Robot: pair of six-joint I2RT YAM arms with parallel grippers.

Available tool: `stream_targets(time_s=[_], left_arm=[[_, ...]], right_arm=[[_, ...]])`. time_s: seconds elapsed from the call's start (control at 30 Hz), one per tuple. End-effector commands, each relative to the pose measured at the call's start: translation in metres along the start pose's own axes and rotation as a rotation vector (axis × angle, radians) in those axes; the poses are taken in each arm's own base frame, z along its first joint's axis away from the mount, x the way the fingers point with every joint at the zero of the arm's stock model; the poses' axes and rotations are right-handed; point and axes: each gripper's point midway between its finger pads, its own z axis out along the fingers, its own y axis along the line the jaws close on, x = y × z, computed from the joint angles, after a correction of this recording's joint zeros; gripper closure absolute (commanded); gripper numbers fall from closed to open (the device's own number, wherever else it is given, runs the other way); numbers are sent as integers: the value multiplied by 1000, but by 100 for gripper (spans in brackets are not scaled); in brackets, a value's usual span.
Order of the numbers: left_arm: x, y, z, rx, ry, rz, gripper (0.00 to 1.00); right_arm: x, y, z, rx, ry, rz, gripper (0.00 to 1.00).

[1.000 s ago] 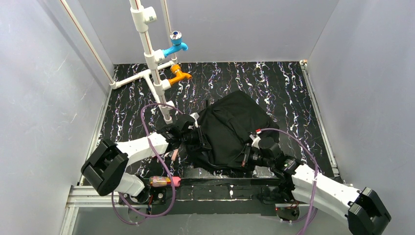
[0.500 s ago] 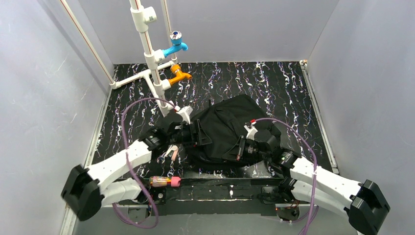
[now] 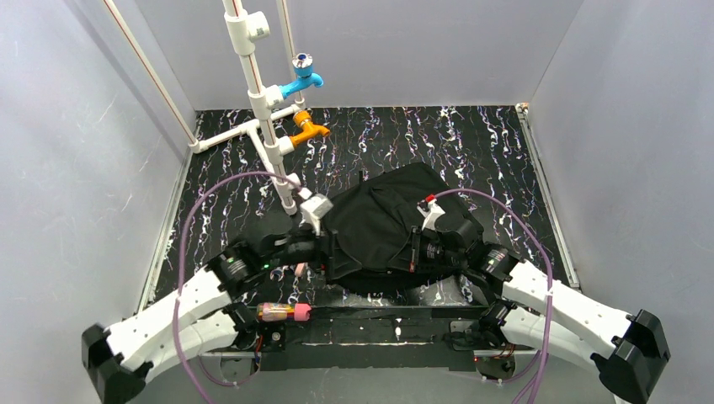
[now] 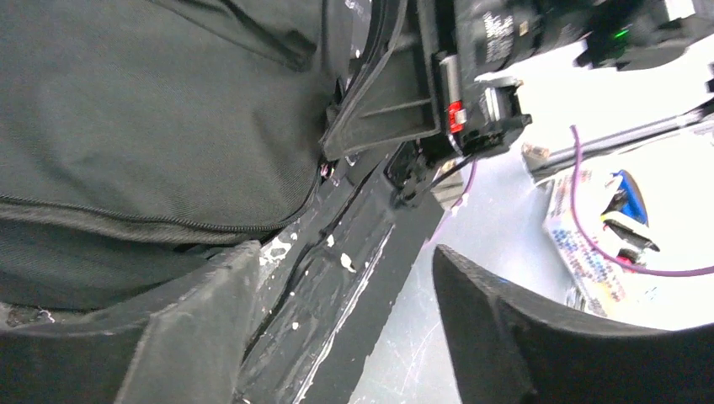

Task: Pack the student bag
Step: Zip the student bag at the center of the board.

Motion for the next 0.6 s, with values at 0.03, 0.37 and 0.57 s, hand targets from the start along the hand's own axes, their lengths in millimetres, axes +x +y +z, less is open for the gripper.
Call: stream_targets(time_s=[0.03, 0.37, 0.57], left_arm=[[3, -12, 41, -38, 41, 194, 36], [27, -12, 97, -283, -140, 627, 32], [19, 1, 119, -417, -160, 662, 60]], right_arm=[[-18, 24, -7, -18, -18, 5, 97], [-15, 18, -15, 14, -75, 487, 98], [-3, 1, -12, 148, -27, 608, 99]])
